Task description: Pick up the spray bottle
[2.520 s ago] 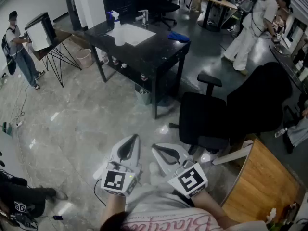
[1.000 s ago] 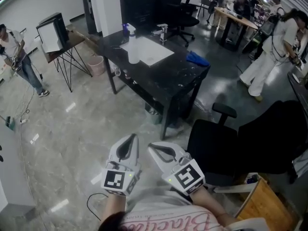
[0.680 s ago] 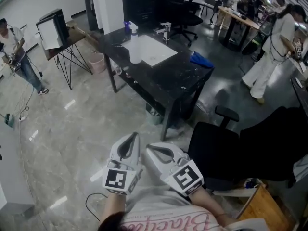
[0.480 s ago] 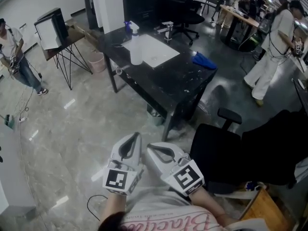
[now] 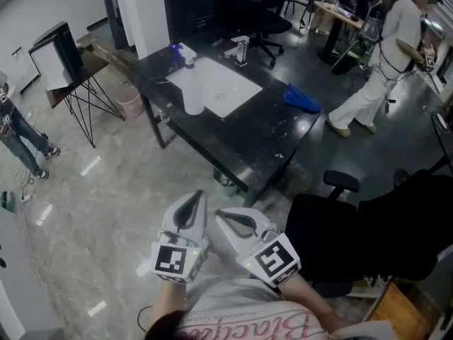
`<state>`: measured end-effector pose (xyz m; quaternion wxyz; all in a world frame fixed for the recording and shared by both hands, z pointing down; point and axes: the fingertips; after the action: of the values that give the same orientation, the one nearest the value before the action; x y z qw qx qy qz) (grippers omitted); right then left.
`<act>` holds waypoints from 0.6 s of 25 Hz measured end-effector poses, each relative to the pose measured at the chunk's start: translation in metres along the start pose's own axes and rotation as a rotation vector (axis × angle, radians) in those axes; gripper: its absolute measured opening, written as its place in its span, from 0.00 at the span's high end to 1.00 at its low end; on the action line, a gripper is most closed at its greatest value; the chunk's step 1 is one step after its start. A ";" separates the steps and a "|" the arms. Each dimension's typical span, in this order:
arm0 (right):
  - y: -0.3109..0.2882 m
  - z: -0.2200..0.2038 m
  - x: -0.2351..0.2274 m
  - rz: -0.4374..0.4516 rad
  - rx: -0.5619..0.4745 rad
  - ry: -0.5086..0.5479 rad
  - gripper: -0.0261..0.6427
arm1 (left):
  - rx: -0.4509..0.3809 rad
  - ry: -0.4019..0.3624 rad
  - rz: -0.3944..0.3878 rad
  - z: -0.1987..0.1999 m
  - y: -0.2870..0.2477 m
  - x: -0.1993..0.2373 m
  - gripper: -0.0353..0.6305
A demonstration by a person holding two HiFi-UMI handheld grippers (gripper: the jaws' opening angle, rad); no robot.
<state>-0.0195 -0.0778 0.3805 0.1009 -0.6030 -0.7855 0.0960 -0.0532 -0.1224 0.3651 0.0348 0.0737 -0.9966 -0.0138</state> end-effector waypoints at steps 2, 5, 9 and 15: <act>-0.009 0.005 -0.018 -0.017 0.004 -0.005 0.96 | 0.010 -0.001 -0.014 0.000 -0.019 0.008 0.95; -0.023 0.015 -0.045 -0.043 0.006 -0.007 0.96 | 0.019 -0.001 -0.030 0.003 -0.050 0.023 0.95; -0.048 0.020 -0.085 -0.068 0.003 -0.004 0.96 | 0.014 0.010 -0.057 0.003 -0.091 0.044 0.95; -0.086 0.020 -0.131 -0.110 0.002 -0.017 0.96 | 0.027 -0.006 -0.109 -0.008 -0.140 0.071 0.87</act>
<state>-0.0722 -0.2265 0.3790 0.1000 -0.5579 -0.8182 0.0963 -0.1026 -0.2714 0.3733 0.0302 0.1285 -0.9912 -0.0026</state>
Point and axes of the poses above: the fingertips, and each gripper's own axes: y backward along the fingers, x to its left, z out of its top, and after that the axes turned 13 degrees about z, right-handed
